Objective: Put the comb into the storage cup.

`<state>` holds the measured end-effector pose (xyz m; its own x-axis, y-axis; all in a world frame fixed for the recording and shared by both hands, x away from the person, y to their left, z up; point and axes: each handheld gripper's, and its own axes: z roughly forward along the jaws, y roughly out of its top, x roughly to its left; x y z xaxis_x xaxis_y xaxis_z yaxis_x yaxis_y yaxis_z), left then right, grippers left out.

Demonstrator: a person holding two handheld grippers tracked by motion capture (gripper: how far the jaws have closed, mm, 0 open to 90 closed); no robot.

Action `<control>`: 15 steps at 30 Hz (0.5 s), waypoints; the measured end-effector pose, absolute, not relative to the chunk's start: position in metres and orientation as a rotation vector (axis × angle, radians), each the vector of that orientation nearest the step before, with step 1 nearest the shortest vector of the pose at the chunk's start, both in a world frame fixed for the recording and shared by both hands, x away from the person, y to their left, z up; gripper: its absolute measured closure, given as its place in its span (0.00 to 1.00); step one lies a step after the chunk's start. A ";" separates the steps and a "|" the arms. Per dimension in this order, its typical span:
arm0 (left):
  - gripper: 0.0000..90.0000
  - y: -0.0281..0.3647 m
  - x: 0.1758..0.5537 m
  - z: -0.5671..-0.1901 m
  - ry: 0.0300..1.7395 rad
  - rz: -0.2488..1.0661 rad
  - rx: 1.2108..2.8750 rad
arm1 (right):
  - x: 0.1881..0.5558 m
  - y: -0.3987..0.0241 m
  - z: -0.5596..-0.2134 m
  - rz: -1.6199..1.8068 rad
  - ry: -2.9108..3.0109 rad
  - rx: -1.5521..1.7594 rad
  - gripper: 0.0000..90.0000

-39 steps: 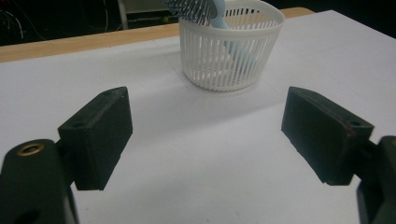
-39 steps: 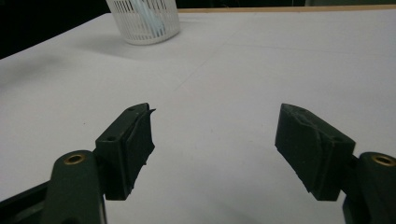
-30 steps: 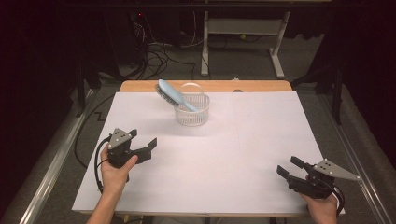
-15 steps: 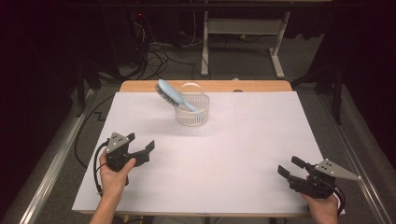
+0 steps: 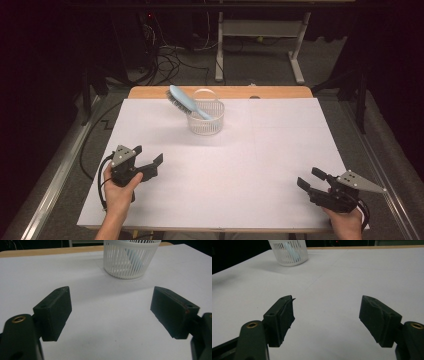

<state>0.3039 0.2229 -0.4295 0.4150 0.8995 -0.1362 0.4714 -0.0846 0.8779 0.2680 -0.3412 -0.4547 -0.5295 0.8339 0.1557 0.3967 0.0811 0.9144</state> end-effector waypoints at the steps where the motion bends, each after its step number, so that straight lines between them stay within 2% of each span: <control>1: 0.20 0.223 0.304 -0.430 1.201 0.564 1.718 | 0.268 -0.341 -0.455 1.440 1.959 1.214 0.31; 15: 0.20 0.225 0.301 -0.436 1.205 0.570 1.735 | 0.267 -0.341 -0.454 1.437 1.956 1.213 0.31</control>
<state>0.3012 0.2248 -0.4359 0.4141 0.9018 -0.1236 0.4770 -0.0994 0.8733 0.2671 -0.3407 -0.4542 -0.5280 0.8354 0.1528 0.3957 0.0828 0.9146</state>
